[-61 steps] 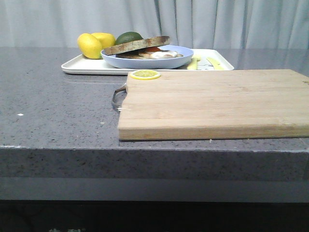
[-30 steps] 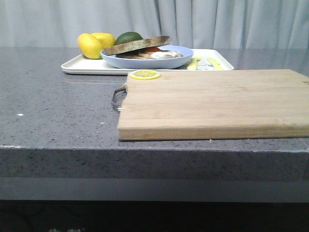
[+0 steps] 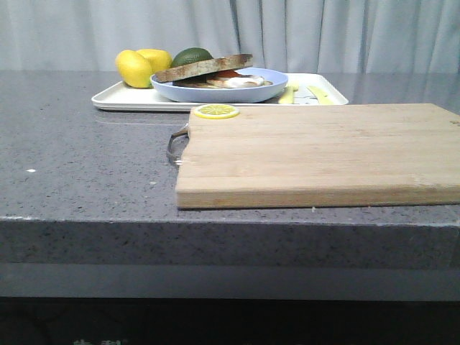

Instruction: Place bread and move sandwich to tray

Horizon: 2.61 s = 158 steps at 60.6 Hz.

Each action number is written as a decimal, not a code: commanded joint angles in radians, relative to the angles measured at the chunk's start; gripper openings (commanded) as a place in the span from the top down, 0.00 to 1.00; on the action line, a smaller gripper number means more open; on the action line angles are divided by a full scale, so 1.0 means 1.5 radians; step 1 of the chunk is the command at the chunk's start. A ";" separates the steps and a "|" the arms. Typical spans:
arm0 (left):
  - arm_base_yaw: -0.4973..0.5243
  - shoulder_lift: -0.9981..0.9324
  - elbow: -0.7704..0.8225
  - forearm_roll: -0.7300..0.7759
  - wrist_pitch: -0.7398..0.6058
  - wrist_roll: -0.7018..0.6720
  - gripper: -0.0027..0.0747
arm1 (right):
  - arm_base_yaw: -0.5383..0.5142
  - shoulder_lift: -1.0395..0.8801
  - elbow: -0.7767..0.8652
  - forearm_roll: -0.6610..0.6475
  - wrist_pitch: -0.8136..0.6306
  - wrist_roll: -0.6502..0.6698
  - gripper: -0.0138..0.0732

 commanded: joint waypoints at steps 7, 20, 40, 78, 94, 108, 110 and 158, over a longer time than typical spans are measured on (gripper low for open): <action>-0.004 -0.015 0.049 0.000 -0.088 0.000 0.99 | -0.005 0.008 -0.017 0.000 -0.056 -0.001 0.91; -0.004 -0.015 0.128 0.000 -0.158 0.000 0.99 | -0.005 0.008 -0.017 0.000 -0.056 -0.001 0.91; -0.004 -0.015 0.136 0.000 -0.159 0.000 0.99 | -0.005 0.008 -0.017 0.000 -0.056 -0.001 0.91; -0.004 -0.015 0.136 0.000 -0.159 0.000 0.99 | -0.005 0.008 -0.017 0.000 -0.056 -0.001 0.91; -0.004 -0.015 0.136 0.000 -0.159 0.000 0.99 | -0.005 0.007 -0.006 -0.014 -0.083 -0.007 0.91; -0.004 -0.015 0.136 0.000 -0.159 0.000 0.99 | 0.016 -0.037 0.098 -0.012 -0.209 -0.075 0.91; -0.004 -0.015 0.136 0.000 -0.159 0.000 0.99 | 0.016 -0.053 0.116 -0.012 -0.205 -0.075 0.91; -0.004 -0.014 0.136 0.000 -0.159 0.000 0.99 | 0.015 -0.215 0.267 -0.007 -0.052 -0.075 0.91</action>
